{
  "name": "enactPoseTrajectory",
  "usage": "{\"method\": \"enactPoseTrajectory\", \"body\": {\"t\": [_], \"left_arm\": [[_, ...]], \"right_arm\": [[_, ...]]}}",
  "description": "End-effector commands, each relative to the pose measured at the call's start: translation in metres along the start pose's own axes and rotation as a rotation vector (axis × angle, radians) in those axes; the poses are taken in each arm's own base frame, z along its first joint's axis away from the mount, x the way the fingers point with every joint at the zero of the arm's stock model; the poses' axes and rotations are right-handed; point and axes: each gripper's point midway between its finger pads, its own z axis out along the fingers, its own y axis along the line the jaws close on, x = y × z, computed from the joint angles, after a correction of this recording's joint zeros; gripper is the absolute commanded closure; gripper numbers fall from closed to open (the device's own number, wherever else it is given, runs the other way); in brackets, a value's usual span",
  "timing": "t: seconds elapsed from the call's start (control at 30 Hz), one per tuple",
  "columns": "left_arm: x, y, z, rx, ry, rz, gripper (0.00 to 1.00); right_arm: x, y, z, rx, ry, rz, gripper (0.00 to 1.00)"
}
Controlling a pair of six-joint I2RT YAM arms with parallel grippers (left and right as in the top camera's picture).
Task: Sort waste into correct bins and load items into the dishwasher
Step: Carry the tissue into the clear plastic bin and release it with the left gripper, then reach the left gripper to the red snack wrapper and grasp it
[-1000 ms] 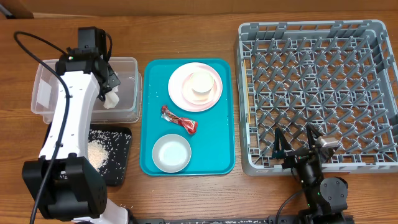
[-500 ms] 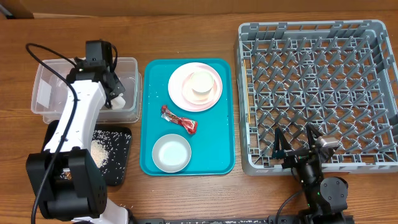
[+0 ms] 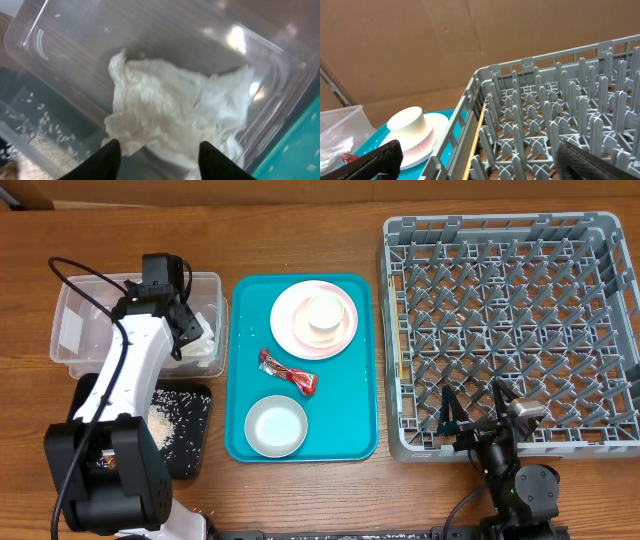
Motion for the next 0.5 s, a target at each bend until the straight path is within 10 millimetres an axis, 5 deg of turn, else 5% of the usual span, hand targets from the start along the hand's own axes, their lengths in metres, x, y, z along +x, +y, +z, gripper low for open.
{"method": "enactPoseTrajectory", "body": {"t": [0.0, 0.3, 0.47], "left_arm": [[-0.009, -0.007, -0.017, 0.055, 0.014, 0.048, 0.44], [-0.004, -0.062, -0.115, 0.434, 0.126, 0.079, 0.46], [0.020, -0.086, -0.145, 0.505, 0.159, 0.089, 0.46]], "right_arm": [[0.002, -0.001, 0.000, 0.002, -0.005, 0.001, 0.00], [0.002, -0.001, 0.000, 0.002, -0.005, 0.001, 0.00], [0.002, -0.001, 0.000, 0.002, -0.005, 0.001, 0.00]]}}
